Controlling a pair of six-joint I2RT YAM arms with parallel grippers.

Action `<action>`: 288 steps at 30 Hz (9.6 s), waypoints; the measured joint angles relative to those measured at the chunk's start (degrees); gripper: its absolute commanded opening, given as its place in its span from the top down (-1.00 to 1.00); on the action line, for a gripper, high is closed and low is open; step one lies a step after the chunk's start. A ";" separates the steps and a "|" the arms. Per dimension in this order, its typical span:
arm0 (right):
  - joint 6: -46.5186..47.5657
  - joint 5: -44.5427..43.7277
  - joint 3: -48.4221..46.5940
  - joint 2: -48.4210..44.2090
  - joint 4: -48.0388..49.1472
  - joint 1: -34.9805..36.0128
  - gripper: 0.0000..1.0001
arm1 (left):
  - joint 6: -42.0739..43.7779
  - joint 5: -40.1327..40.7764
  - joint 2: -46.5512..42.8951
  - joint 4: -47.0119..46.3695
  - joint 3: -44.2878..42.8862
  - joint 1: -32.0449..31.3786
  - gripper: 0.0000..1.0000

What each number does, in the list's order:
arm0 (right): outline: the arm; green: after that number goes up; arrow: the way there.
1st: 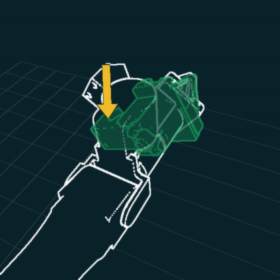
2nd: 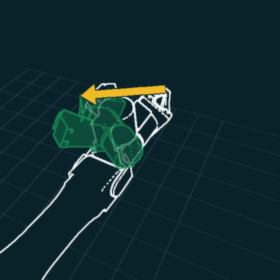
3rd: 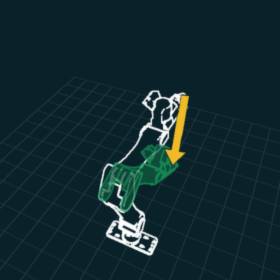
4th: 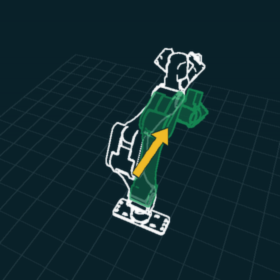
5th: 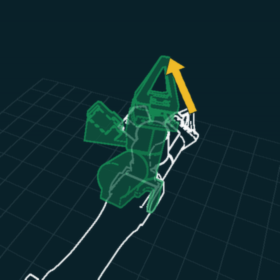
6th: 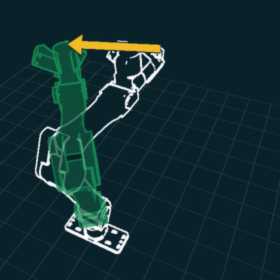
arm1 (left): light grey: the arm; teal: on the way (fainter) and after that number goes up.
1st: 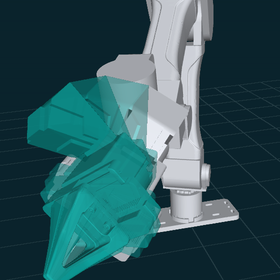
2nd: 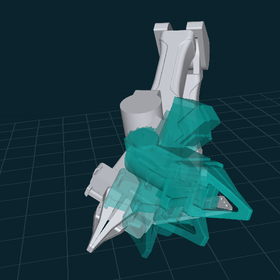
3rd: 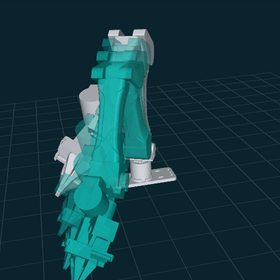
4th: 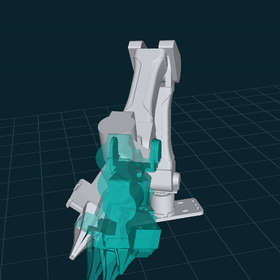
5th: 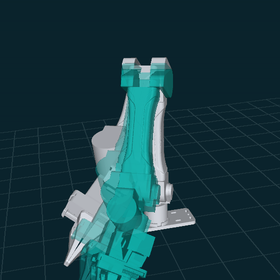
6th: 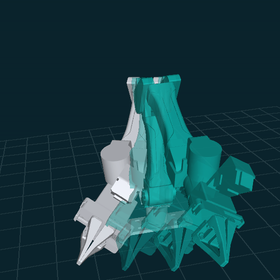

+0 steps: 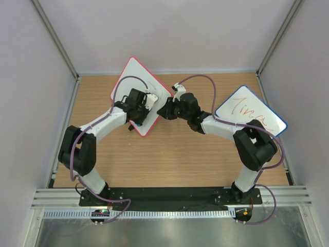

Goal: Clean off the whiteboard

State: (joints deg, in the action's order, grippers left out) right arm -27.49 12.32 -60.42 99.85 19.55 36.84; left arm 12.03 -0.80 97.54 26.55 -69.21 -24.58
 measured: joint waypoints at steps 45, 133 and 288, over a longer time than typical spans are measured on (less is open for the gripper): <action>0.52 0.20 0.00 -0.17 0.42 0.28 0.98 | -2.71 -8.55 4.37 9.68 -13.57 2.32 1.00; 3.43 0.07 -0.55 -0.50 0.28 1.62 0.98 | -8.55 -22.36 5.92 6.49 -27.43 4.85 0.99; 3.61 -2.03 -0.15 -0.85 0.48 2.47 0.98 | -4.00 -18.75 0.63 10.19 1.07 7.52 1.00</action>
State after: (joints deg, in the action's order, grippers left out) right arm -23.88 10.28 -60.58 99.00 20.03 39.31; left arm 8.03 -19.55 98.17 36.73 -68.14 -17.06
